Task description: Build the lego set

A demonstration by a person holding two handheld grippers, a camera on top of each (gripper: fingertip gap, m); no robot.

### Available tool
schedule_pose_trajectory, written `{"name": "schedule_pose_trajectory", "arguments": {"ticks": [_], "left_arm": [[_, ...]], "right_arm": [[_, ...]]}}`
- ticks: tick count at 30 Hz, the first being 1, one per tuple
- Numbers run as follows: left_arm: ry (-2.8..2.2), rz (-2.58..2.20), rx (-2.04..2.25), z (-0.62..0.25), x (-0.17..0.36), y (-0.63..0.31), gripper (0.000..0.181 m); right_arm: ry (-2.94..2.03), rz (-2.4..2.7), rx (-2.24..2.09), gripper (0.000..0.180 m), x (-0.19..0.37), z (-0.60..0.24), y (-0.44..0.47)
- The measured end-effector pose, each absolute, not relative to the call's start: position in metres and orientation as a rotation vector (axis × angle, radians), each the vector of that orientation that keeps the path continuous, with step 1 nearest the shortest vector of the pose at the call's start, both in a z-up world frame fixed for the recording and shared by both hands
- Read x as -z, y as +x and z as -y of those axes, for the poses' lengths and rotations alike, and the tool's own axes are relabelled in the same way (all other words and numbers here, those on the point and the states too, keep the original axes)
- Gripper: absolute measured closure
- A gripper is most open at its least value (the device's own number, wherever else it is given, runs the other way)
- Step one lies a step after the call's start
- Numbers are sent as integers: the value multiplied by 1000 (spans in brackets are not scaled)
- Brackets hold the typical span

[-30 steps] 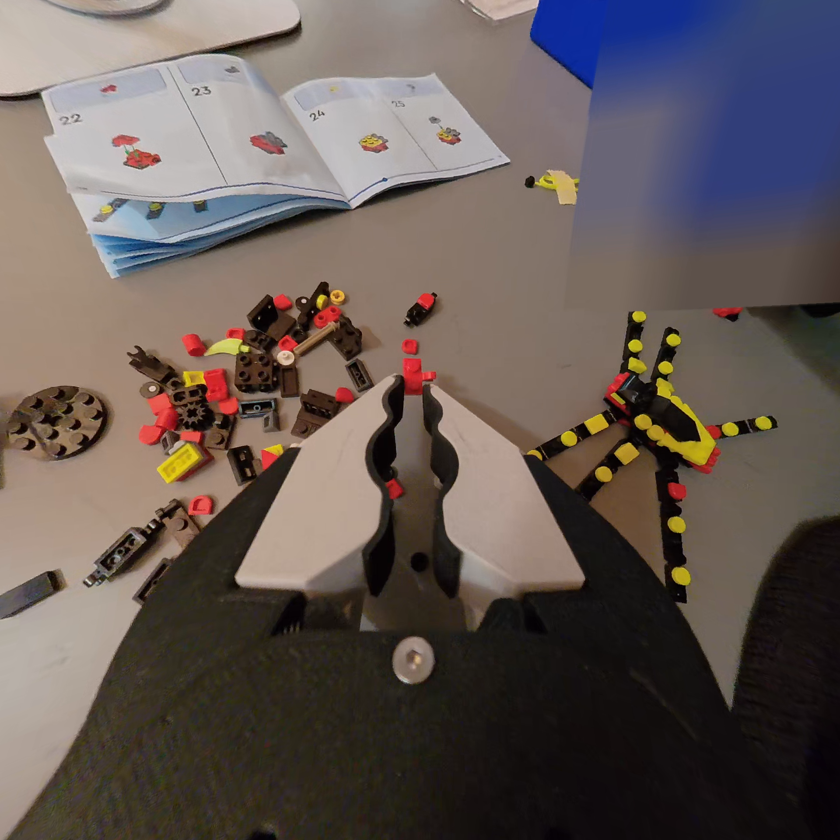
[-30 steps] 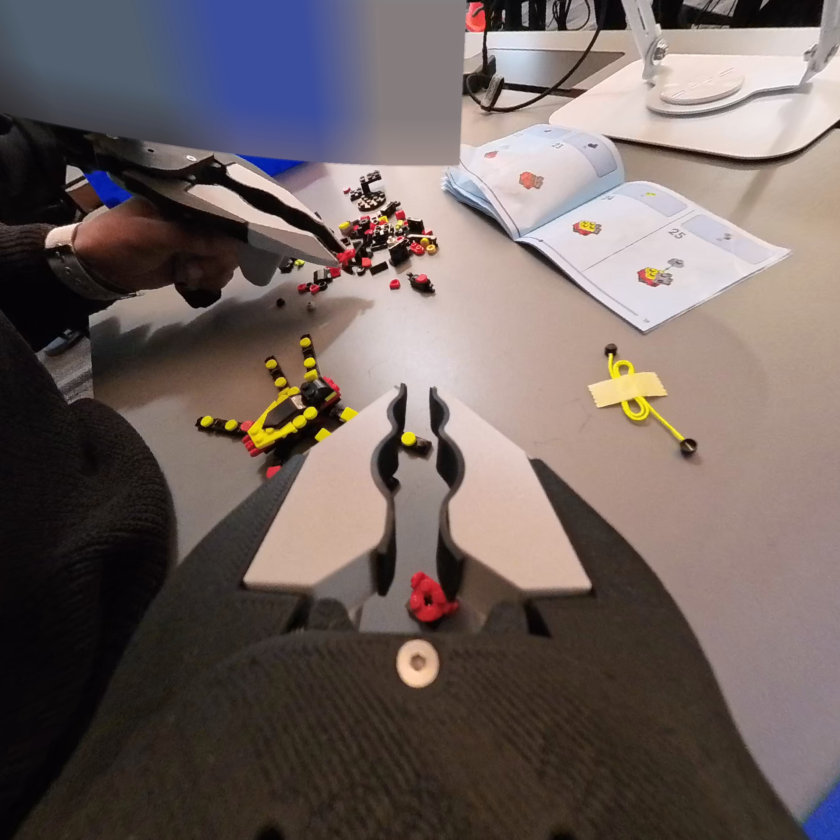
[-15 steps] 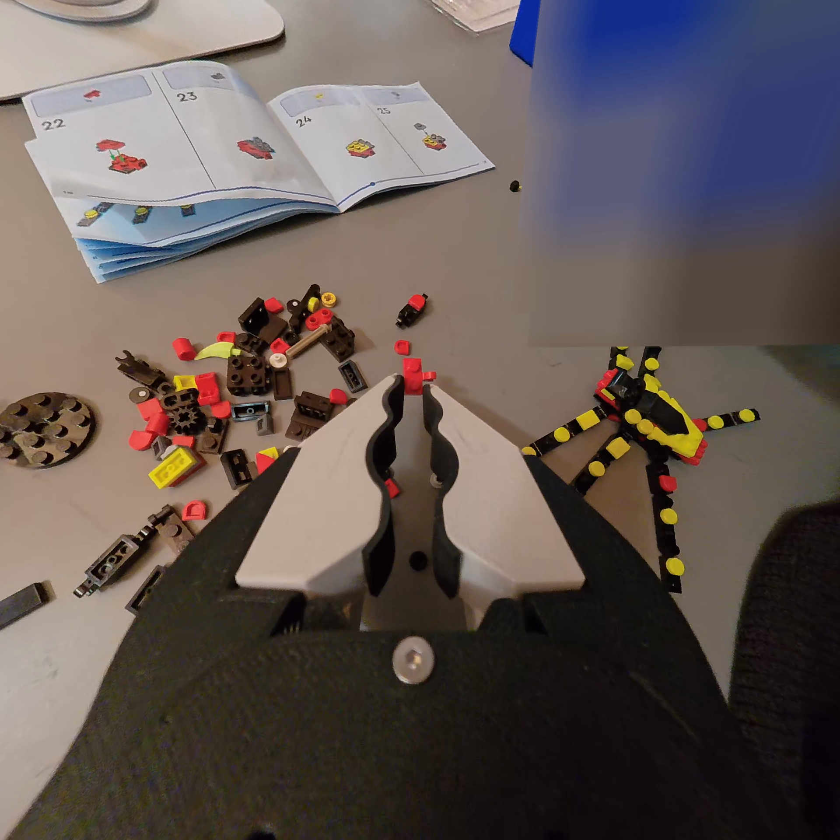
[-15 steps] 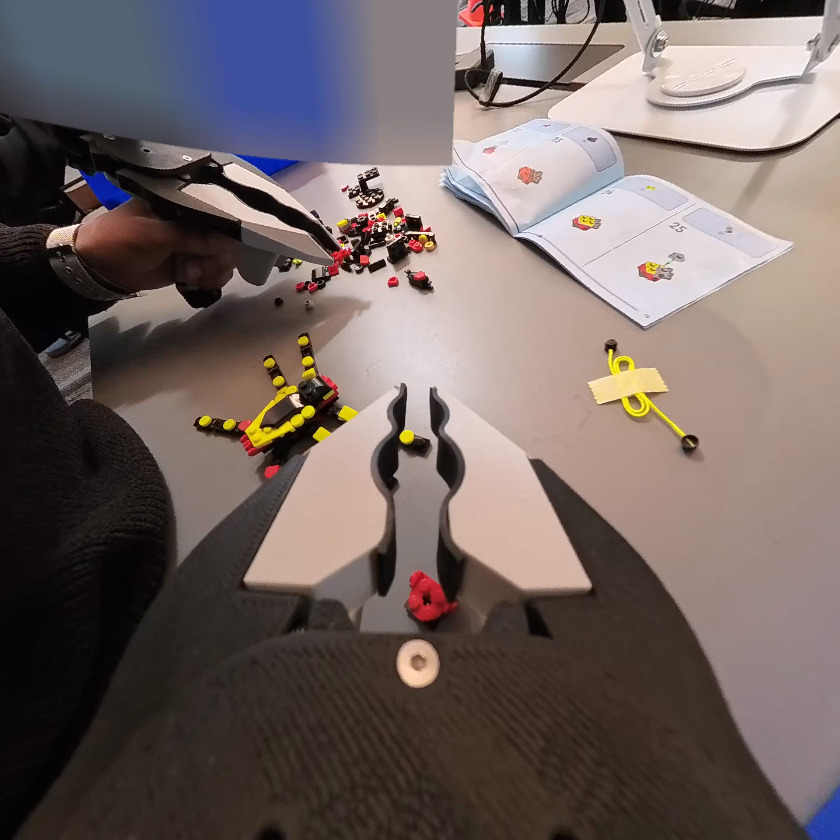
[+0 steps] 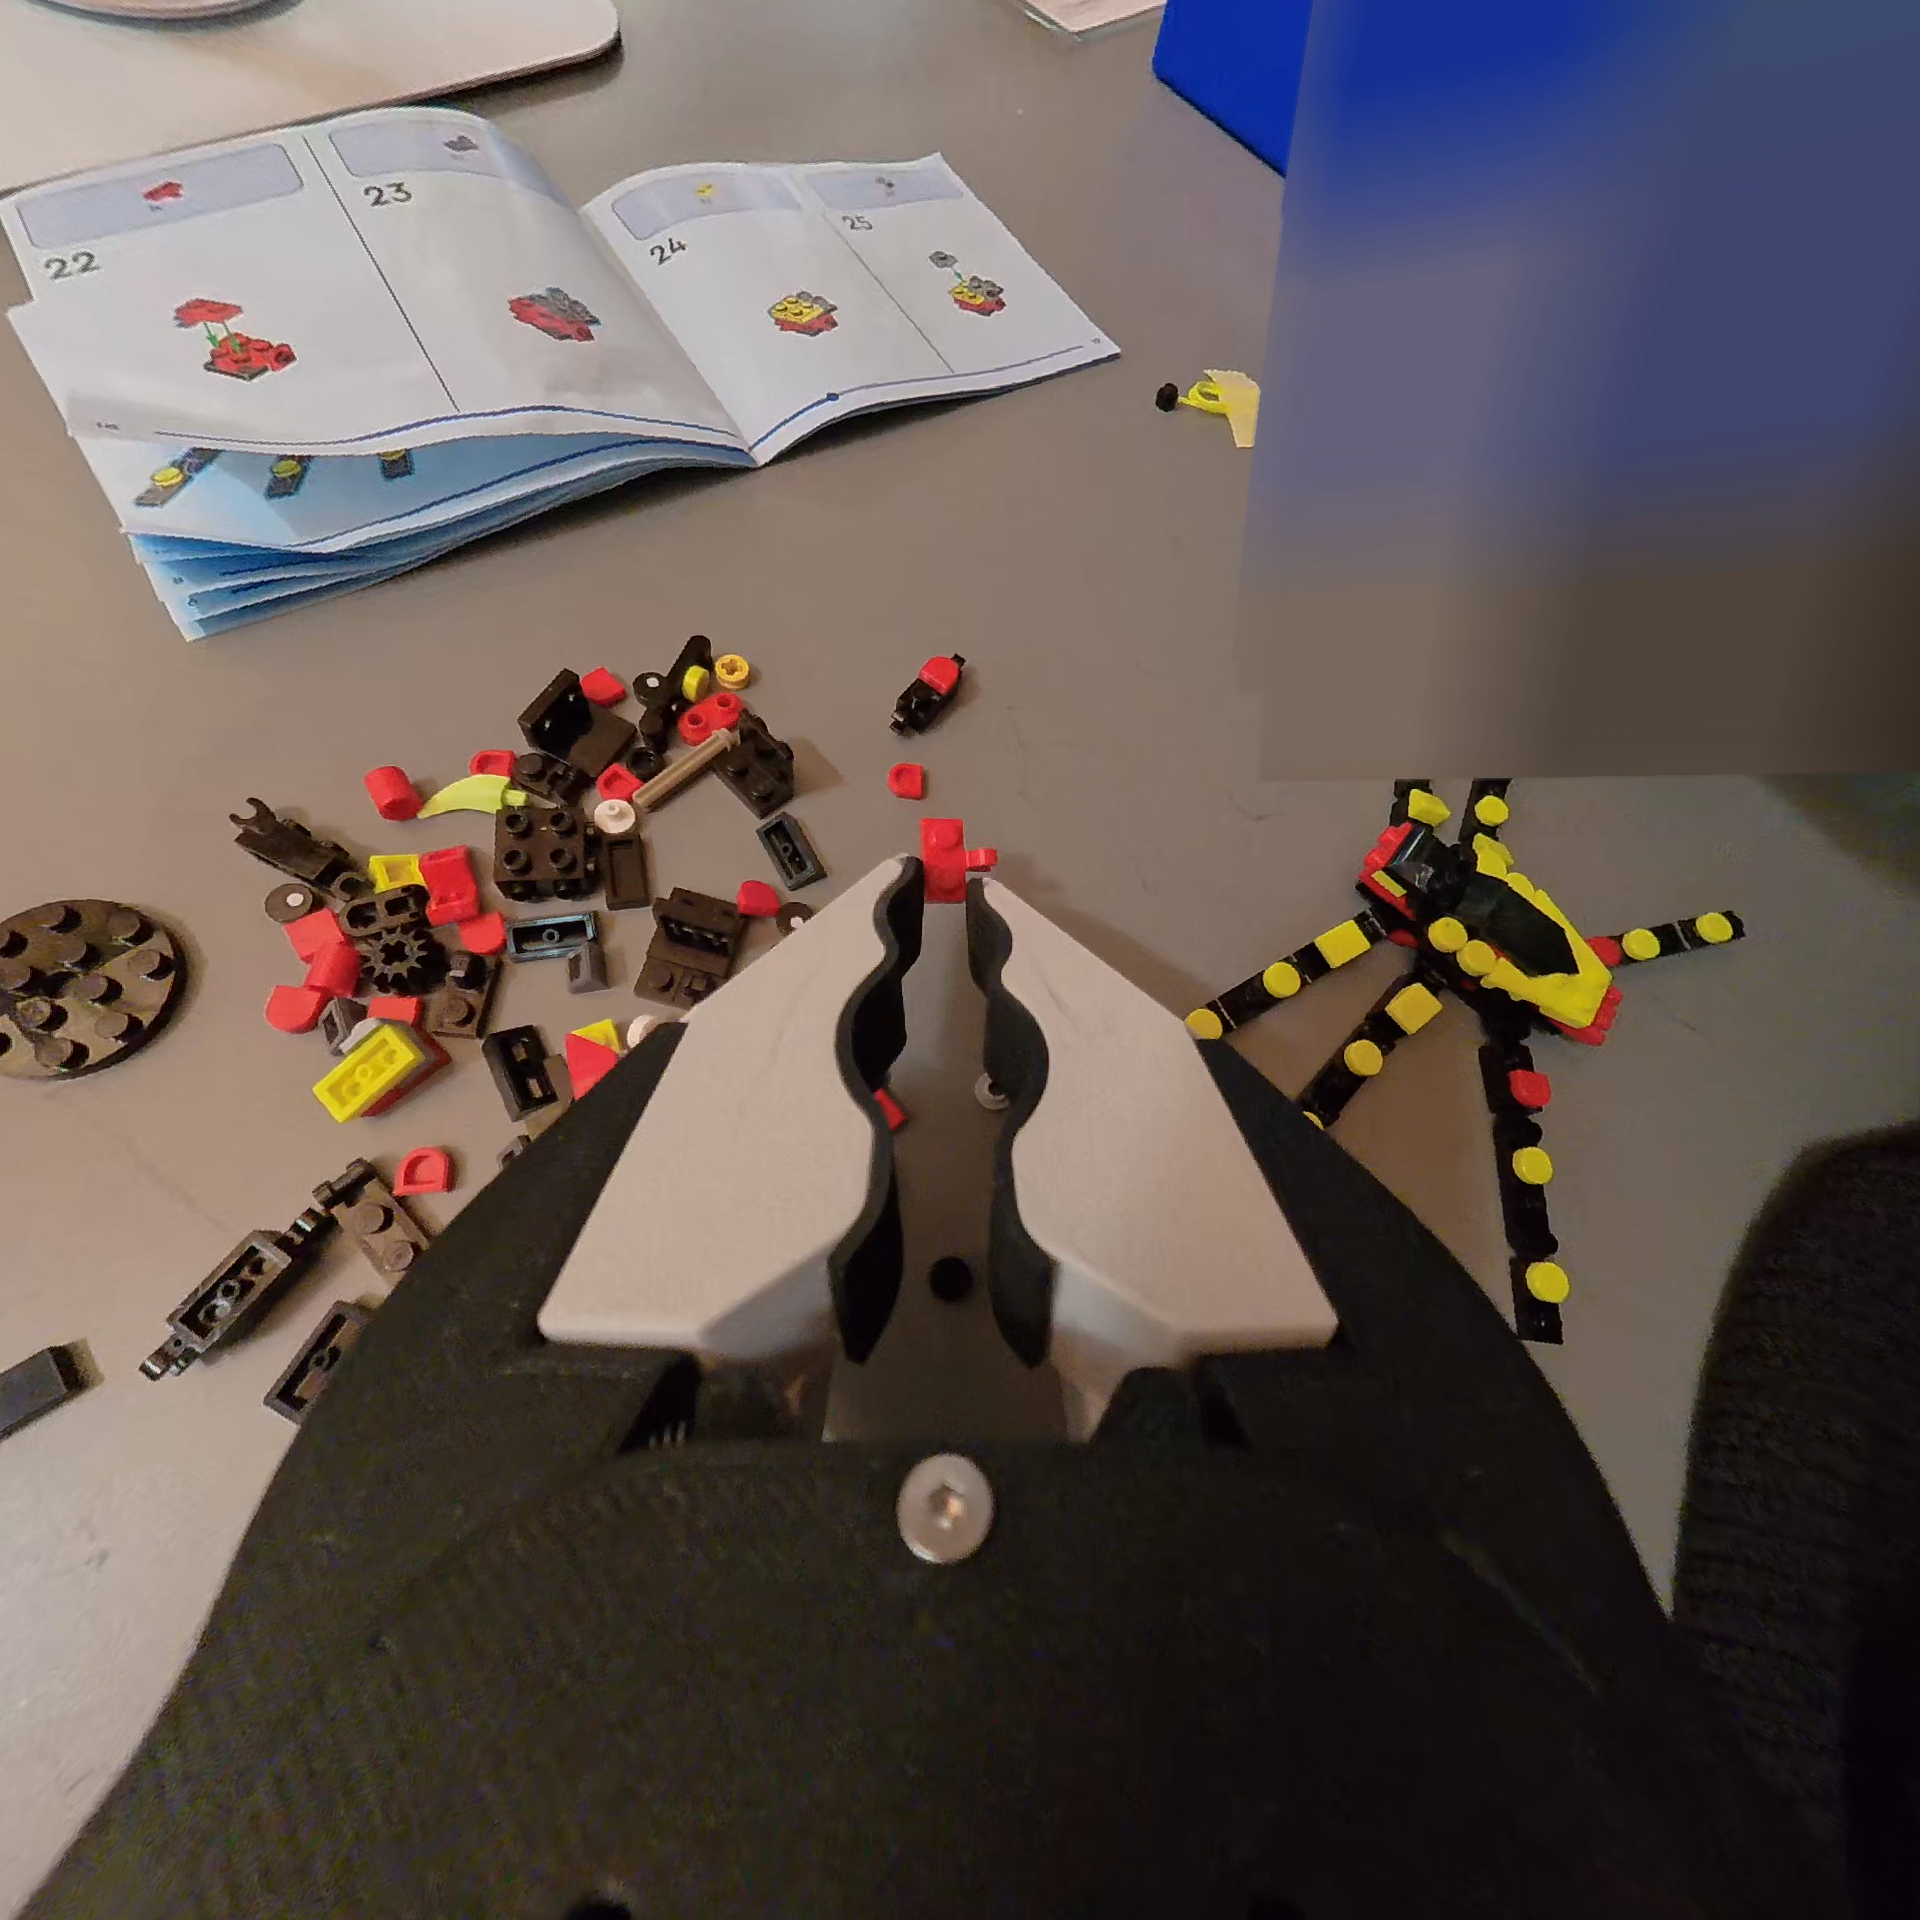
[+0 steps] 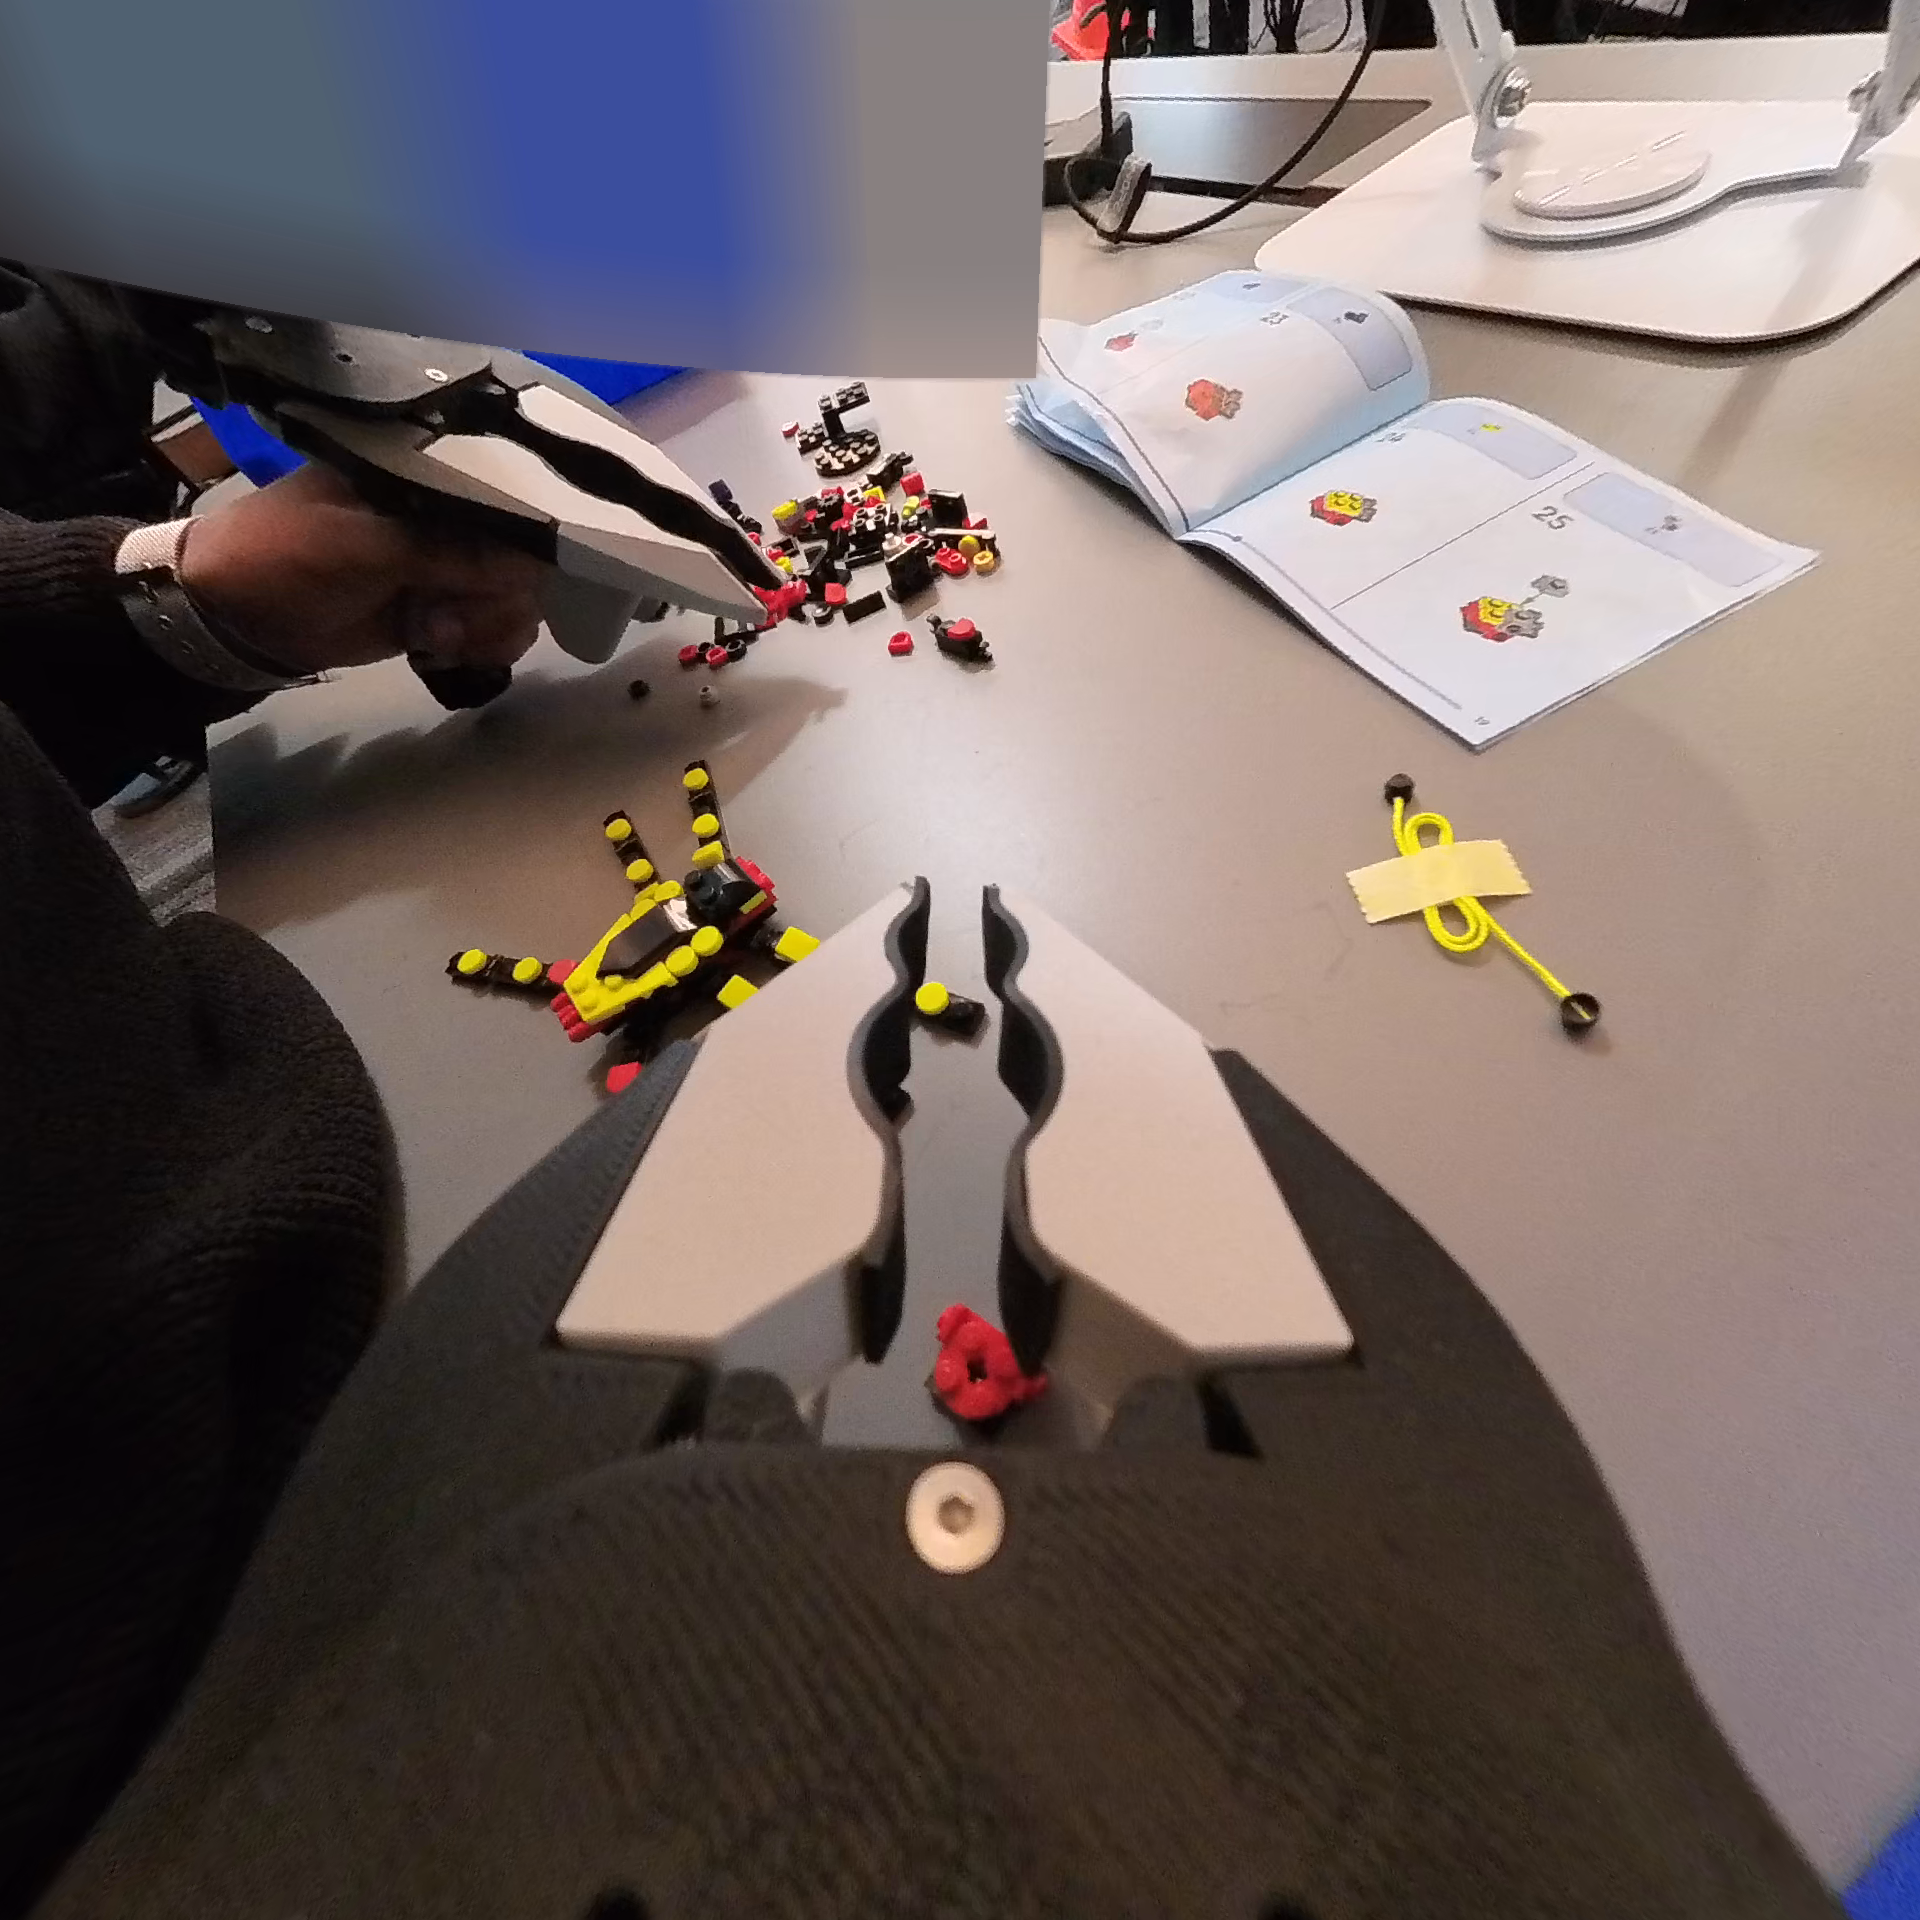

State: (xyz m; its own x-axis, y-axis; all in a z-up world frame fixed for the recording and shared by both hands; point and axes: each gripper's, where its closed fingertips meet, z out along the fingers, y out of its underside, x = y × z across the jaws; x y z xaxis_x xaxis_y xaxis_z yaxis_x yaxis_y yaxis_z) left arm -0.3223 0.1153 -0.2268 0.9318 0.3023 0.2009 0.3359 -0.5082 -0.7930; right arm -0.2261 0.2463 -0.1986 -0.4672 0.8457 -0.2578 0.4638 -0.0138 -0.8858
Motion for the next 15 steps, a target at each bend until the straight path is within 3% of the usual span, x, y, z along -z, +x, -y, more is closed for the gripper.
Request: {"name": "schedule_pose_trajectory", "arguments": {"ticks": [15], "left_arm": [[-2137, 449, 56, -116, 228, -321, 175]], "right_arm": [[-1367, 1914, -1478, 172, 199, -246, -226]]}}
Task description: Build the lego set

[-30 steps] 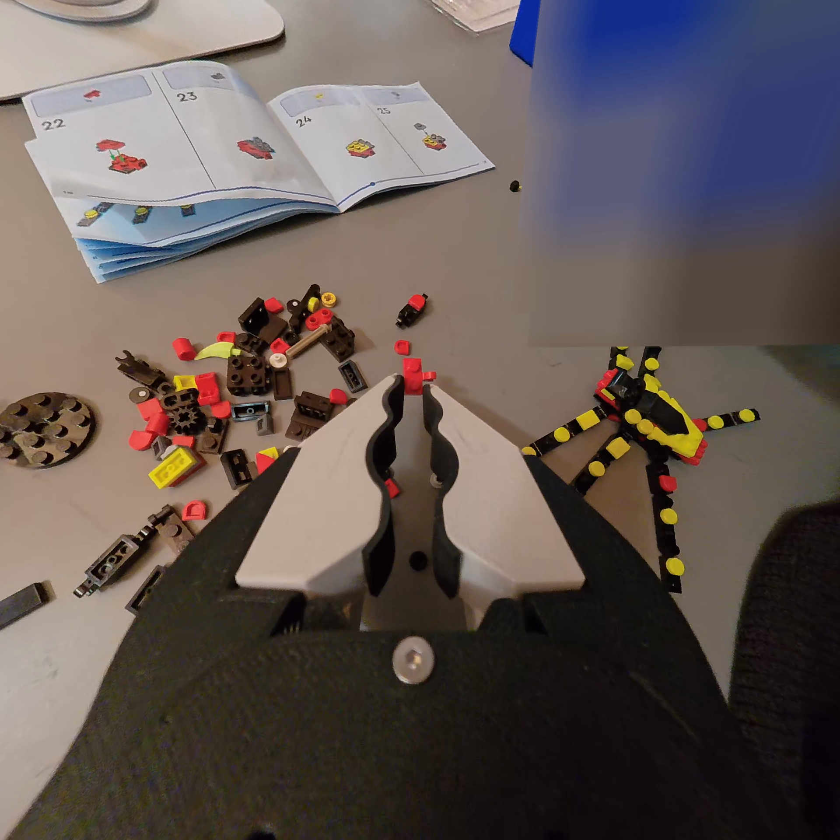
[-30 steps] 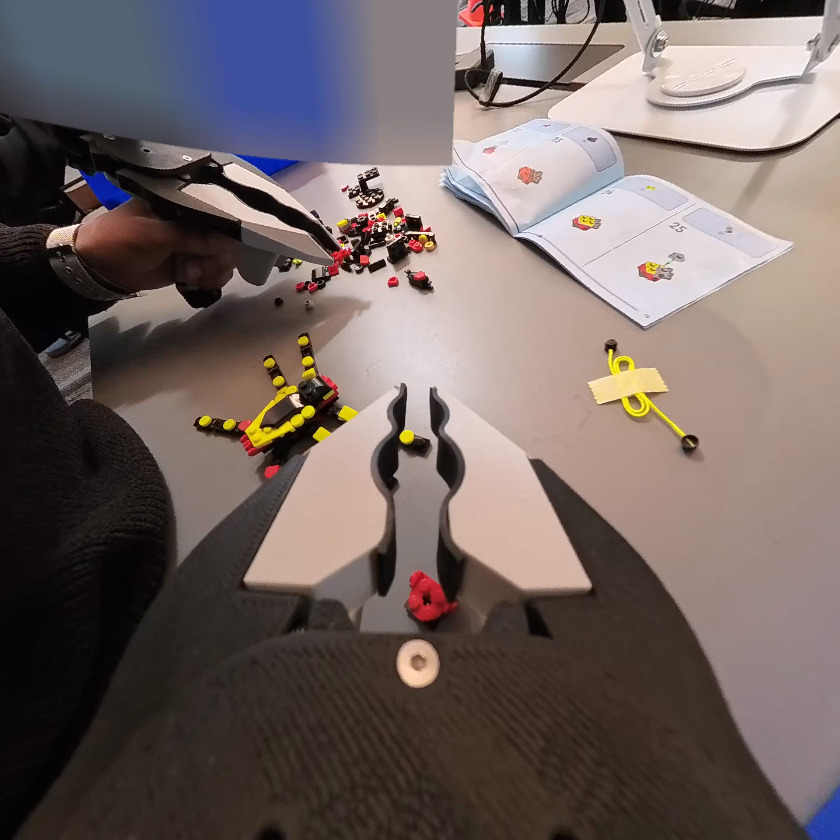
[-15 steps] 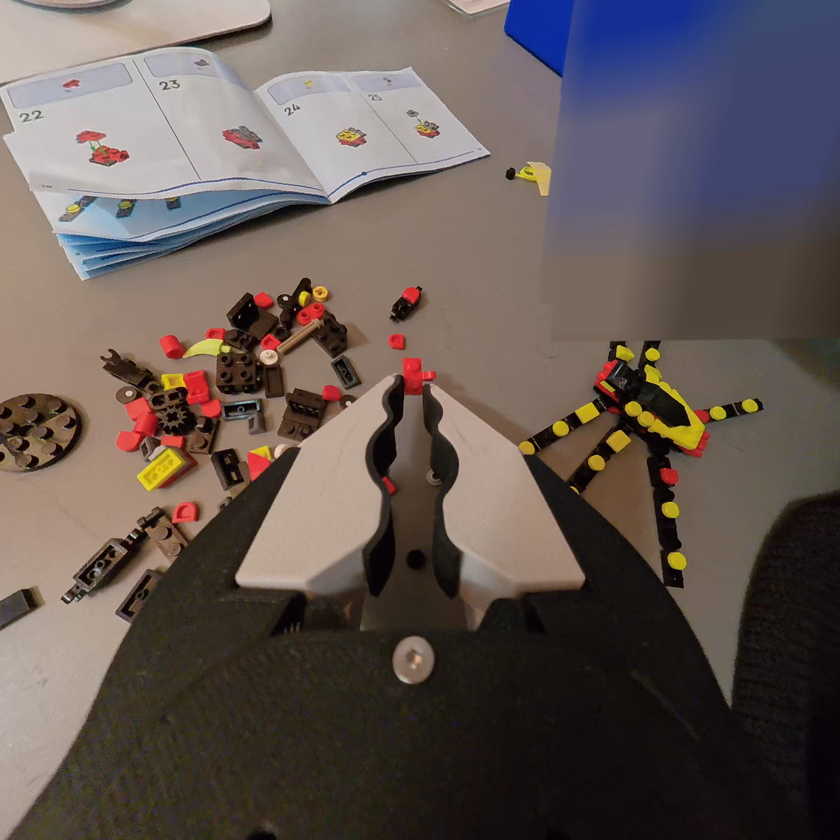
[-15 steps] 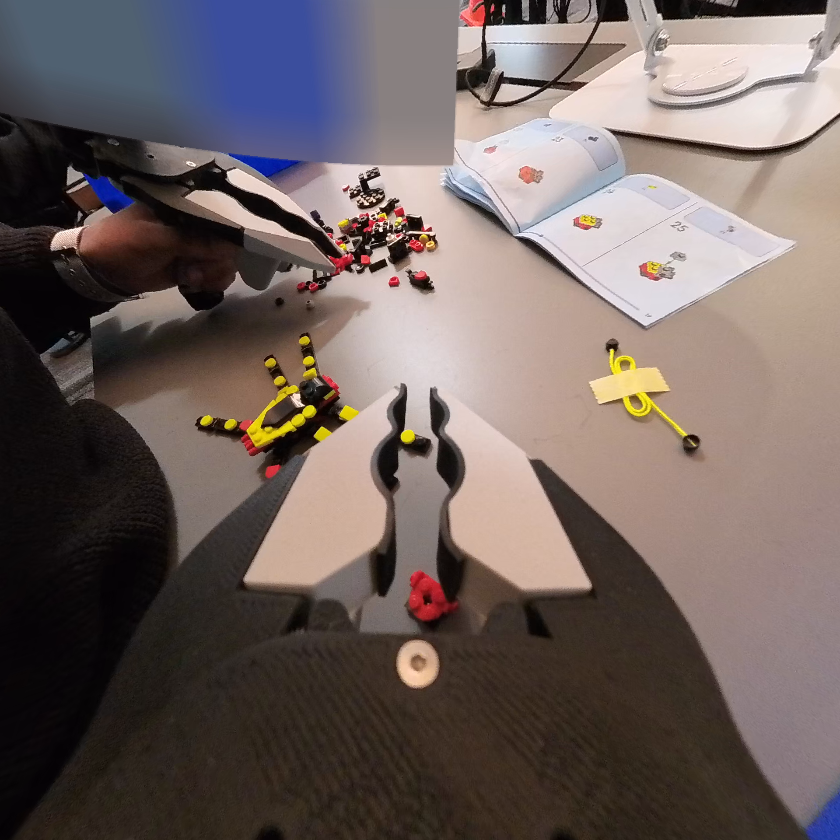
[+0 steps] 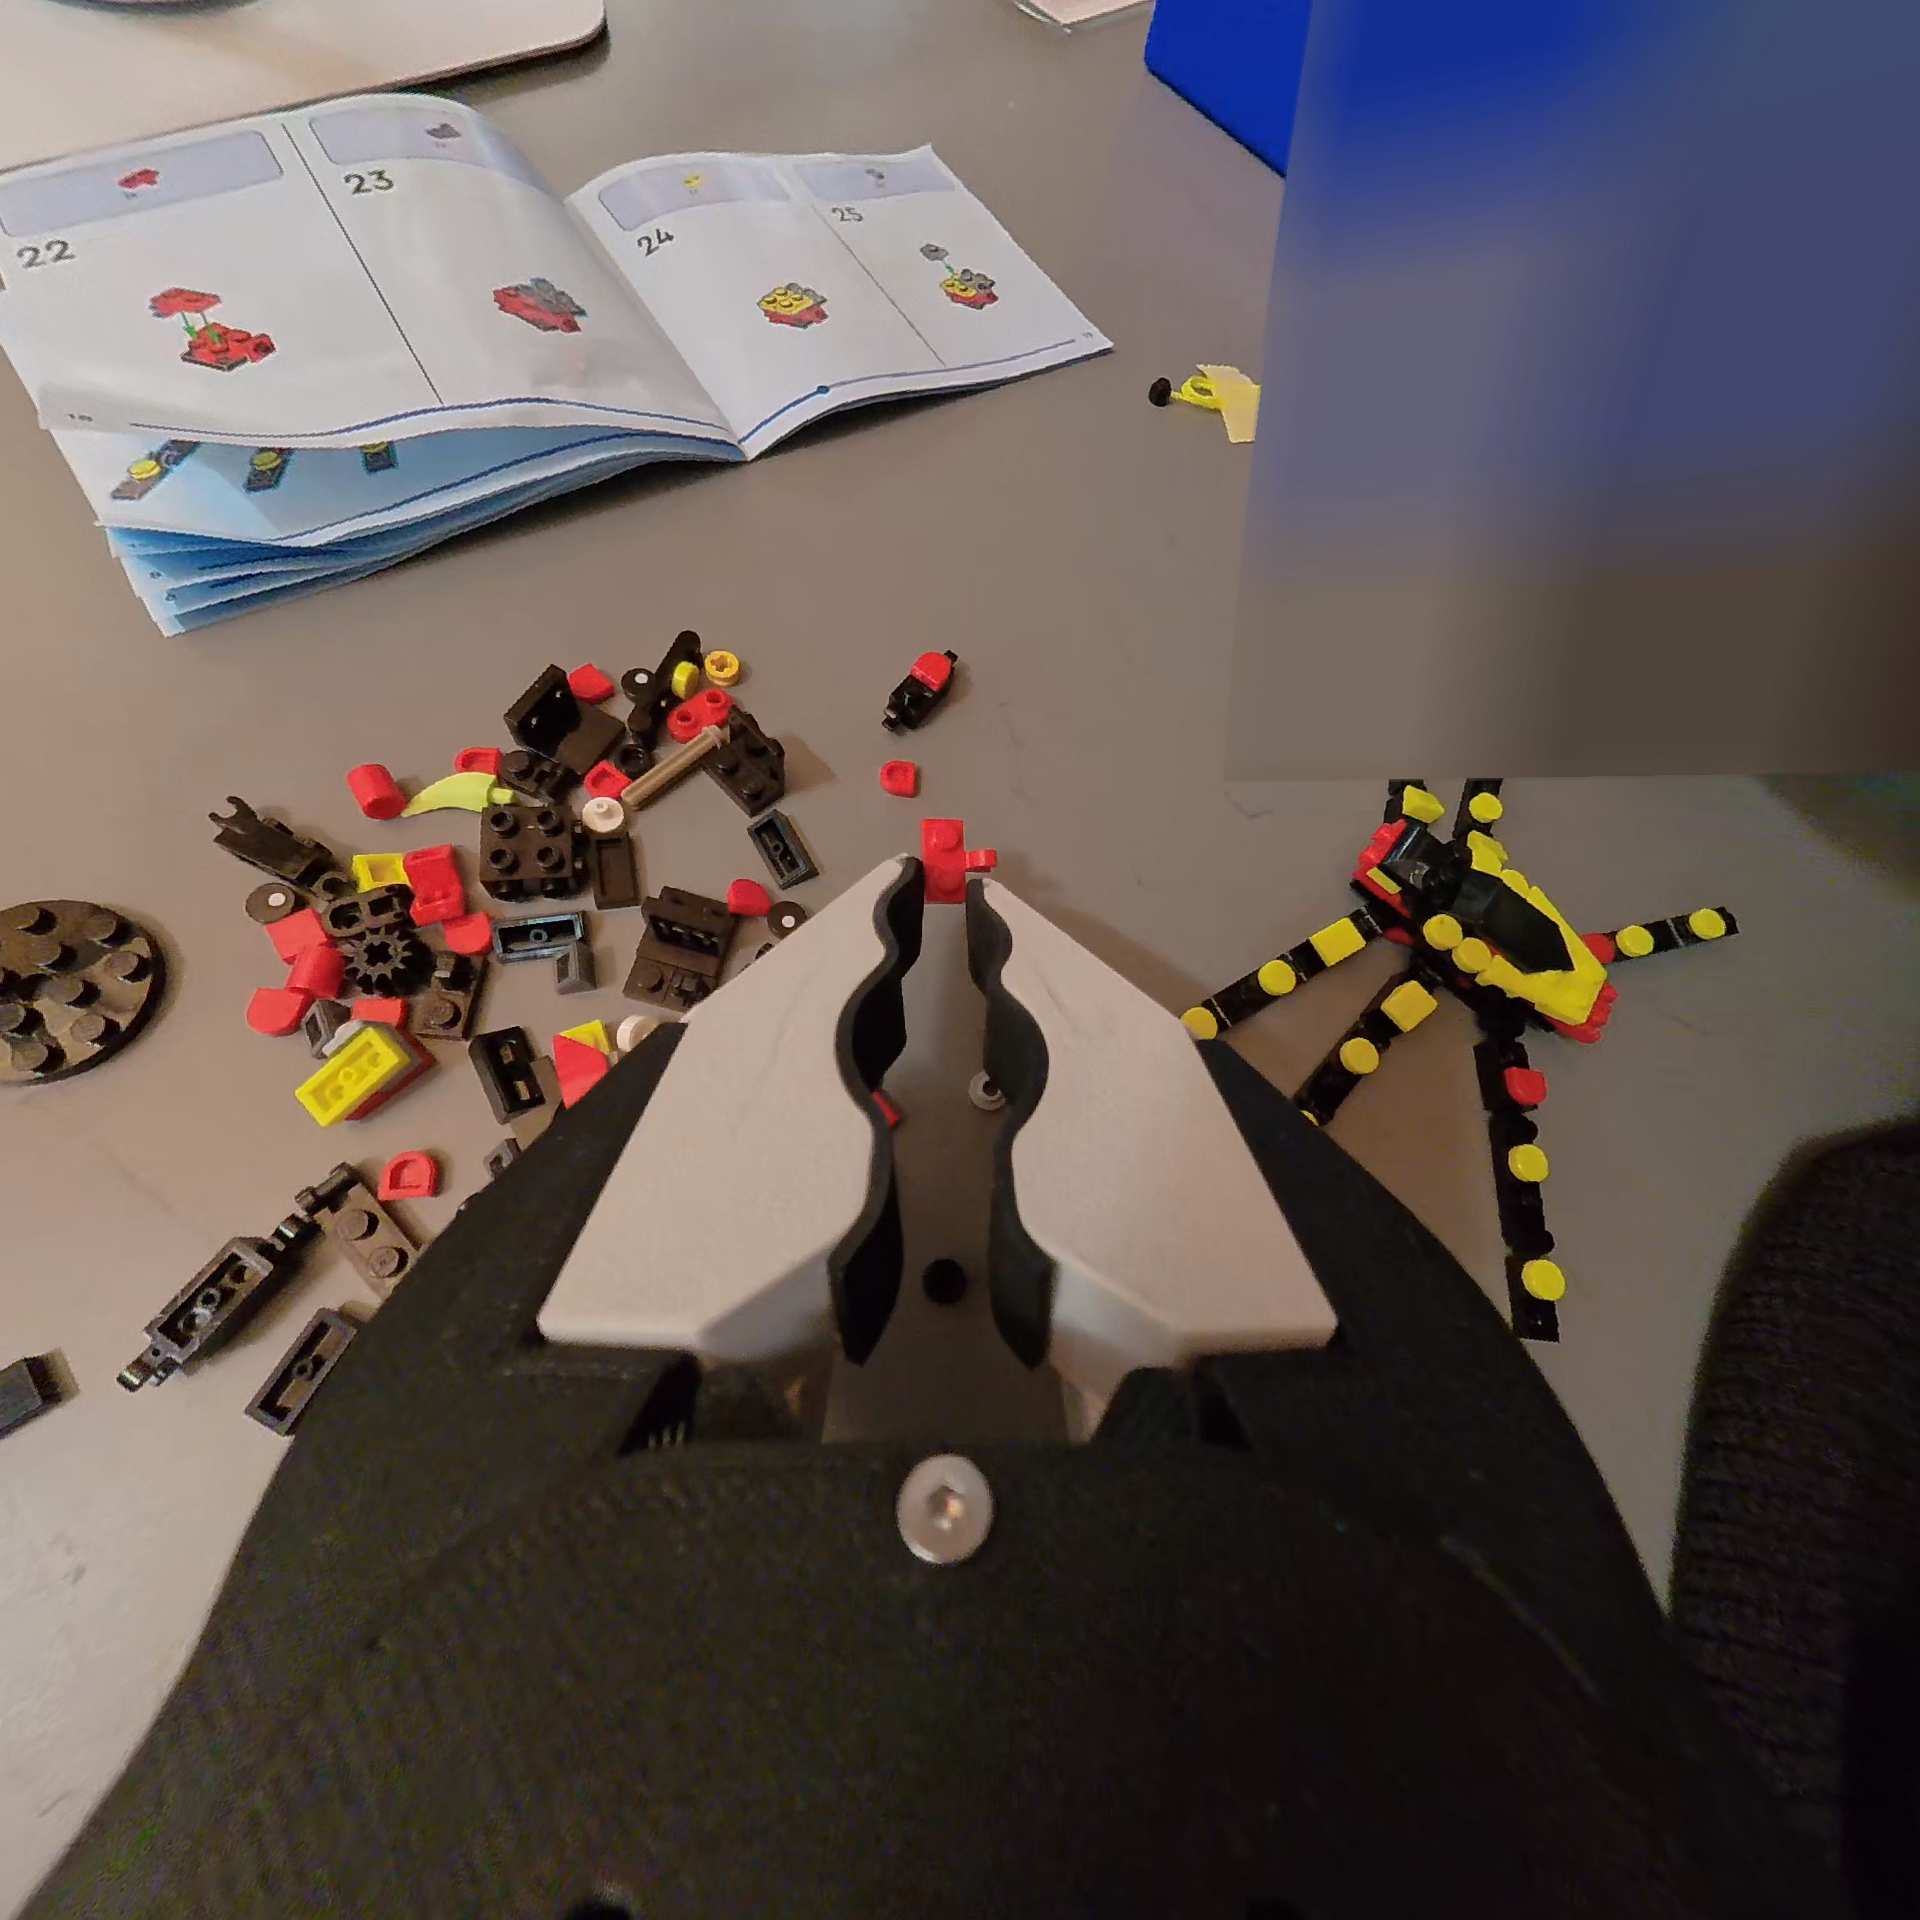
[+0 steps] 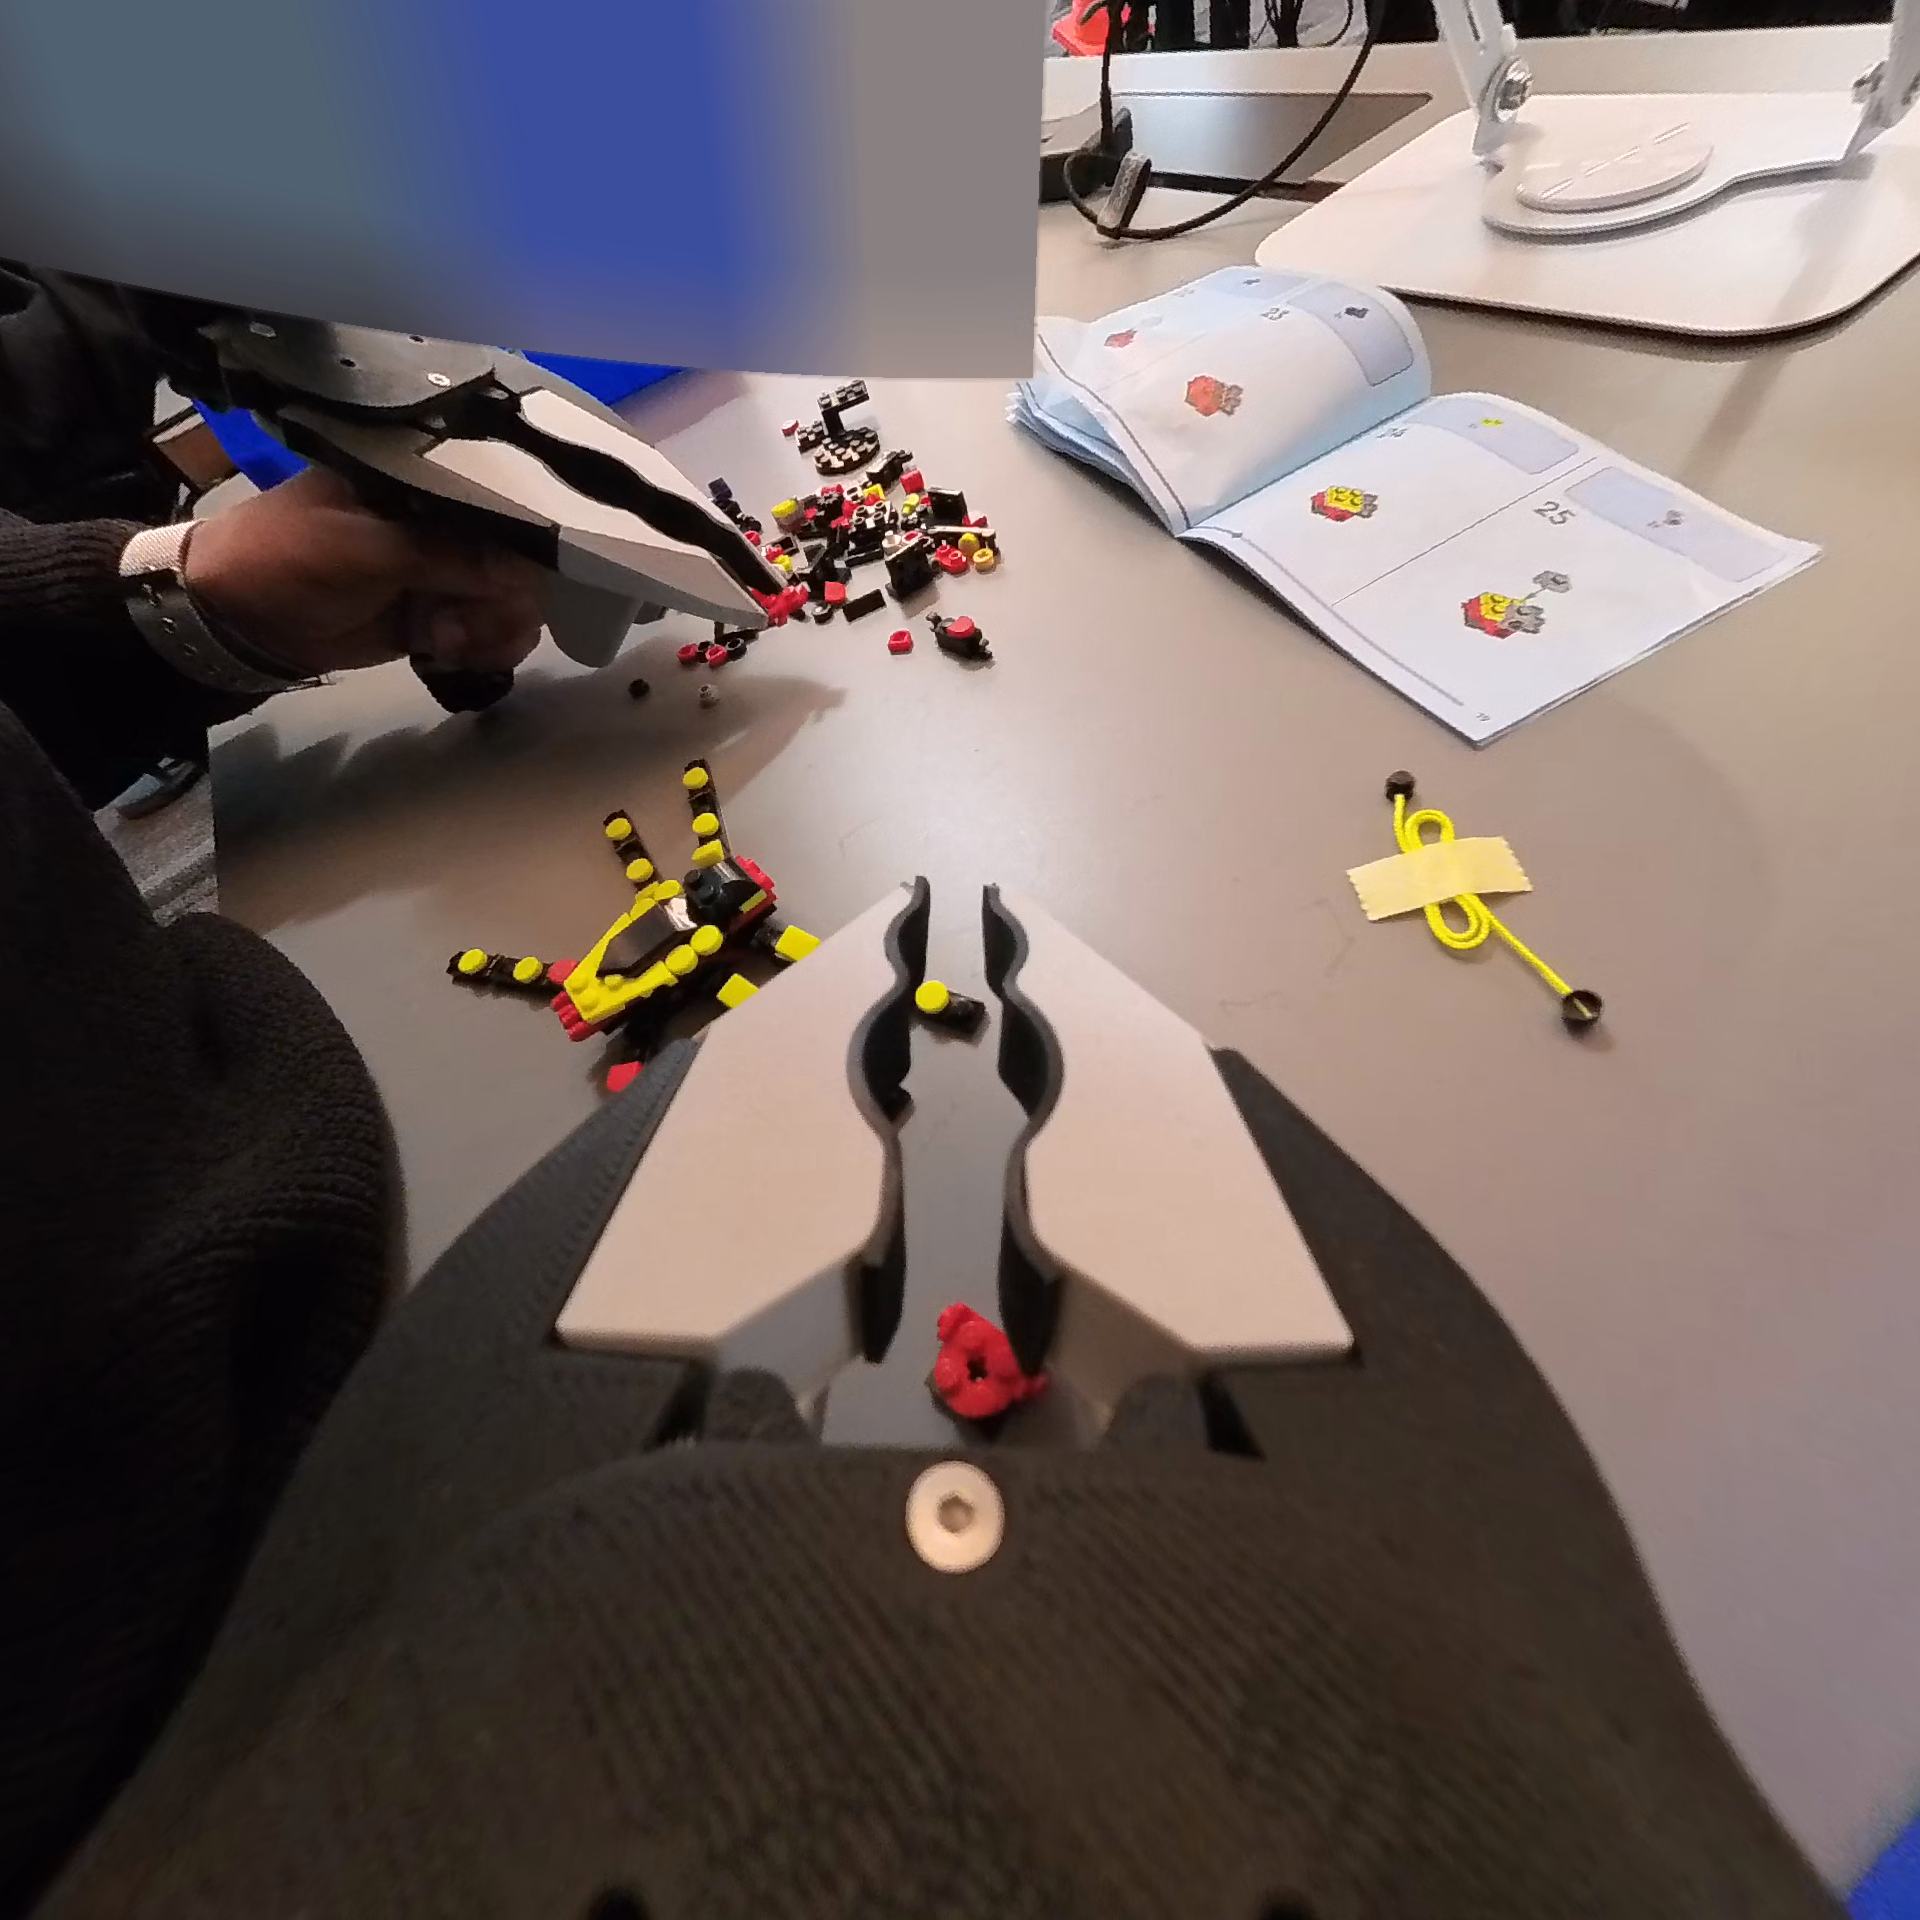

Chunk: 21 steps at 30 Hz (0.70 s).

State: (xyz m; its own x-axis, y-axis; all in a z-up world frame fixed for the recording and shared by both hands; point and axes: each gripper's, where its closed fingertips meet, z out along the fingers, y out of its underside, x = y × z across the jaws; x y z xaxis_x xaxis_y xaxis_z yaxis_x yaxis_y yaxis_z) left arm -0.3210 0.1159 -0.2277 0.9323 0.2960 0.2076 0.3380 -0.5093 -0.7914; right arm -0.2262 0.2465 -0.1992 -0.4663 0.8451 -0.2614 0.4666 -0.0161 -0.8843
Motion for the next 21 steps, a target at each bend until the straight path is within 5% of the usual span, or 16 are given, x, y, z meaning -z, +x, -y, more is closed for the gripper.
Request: {"name": "schedule_pose_trajectory", "arguments": {"ticks": [21], "left_arm": [[-2057, 377, 93, -122, 211, -312, 174]], "right_arm": [[-1379, 1894, -1492, 172, 198, -249, -228]]}}
